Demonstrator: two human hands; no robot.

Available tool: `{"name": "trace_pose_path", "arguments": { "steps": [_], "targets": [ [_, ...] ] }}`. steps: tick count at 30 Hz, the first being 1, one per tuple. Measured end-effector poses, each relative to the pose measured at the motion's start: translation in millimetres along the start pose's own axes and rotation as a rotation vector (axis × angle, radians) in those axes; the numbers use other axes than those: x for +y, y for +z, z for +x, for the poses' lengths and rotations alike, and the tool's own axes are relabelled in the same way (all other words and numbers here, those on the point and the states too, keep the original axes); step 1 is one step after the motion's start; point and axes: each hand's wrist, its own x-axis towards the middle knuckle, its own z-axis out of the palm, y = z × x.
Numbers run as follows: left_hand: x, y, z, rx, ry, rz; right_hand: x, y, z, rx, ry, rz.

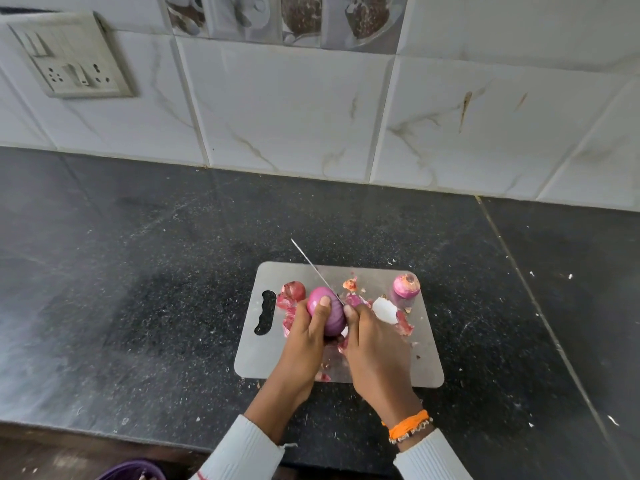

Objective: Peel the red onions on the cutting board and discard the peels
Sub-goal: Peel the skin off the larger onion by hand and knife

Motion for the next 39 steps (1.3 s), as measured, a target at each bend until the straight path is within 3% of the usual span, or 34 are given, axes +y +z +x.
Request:
{"name": "trace_pose_path", "arguments": {
  "steps": [5, 11, 16, 20, 26, 29, 31, 35, 39],
  "targets": [
    [1, 2, 2, 0.034, -0.033, 0.000, 2, 4, 2, 0.095, -0.085, -0.114],
    [0, 5, 3, 0.084, -0.078, -0.005, 2, 6, 5, 0.068, -0.089, -0.158],
    [13, 8, -1, 0.165, -0.098, -0.045, 27, -7, 16, 0.048, 0.069, -0.412],
    [19, 6, -1, 0.156, -0.109, -0.045, 29, -4, 12, 0.091, 0.080, -0.293],
    [17, 7, -3, 0.101, -0.145, -0.034, 34, 7, 14, -0.053, 0.125, -0.227],
    [15, 10, -5, 0.072, -0.147, -0.031, 31, 5, 15, 0.030, -0.011, -0.090],
    [16, 11, -6, 0.060, -0.159, -0.054, 27, -2, 19, 0.112, -0.051, 0.167],
    [15, 13, -4, 0.060, -0.152, -0.049, 16, -7, 18, -0.051, 0.094, 0.708],
    [15, 14, -4, 0.066, -0.151, 0.009, 17, -4, 17, -0.026, 0.124, 0.830]
  ]
}}
